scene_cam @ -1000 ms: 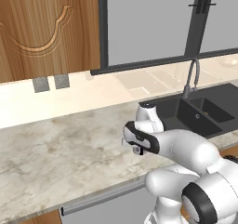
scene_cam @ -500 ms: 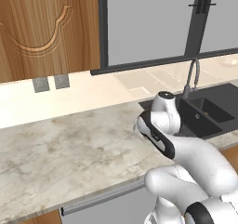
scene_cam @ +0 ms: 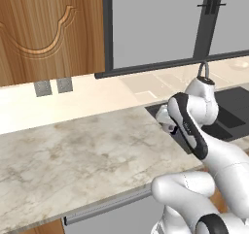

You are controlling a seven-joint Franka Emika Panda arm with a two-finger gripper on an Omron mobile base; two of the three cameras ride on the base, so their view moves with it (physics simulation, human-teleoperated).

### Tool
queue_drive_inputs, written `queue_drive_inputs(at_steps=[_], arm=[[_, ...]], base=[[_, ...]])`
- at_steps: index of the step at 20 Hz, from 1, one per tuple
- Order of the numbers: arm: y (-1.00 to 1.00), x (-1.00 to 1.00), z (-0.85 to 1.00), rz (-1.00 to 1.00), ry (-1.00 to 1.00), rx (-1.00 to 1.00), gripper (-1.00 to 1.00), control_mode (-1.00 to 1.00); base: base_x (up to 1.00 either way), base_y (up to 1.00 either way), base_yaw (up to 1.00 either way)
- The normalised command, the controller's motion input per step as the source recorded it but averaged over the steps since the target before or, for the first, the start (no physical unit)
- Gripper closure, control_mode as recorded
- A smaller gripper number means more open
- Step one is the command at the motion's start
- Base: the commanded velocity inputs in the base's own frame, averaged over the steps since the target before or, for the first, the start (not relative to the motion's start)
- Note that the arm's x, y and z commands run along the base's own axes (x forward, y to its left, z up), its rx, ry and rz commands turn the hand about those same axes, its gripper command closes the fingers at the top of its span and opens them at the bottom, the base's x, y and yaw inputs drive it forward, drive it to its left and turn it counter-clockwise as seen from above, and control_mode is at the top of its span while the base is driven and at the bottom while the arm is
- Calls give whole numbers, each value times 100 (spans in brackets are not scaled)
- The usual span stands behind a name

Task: Clear the mugs and bowl far away from the sink.

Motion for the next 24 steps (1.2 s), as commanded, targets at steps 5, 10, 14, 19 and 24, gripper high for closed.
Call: queue_drive_inputs(at_steps=[5,10,14,19,24], arm=[[-7,-46,100,13,13,9,100,-100],[0,-55,96,10,6,1,100,-100],[0,-54,59,0,0,0,100,-100],[0,-71,23,0,-14,-5,100,-100],[0,-87,4,0,-24,-5,100,-100]], base=[[0,0,0],[0,0,0],[0,0,0],[0,0,0],[0,0,0]])
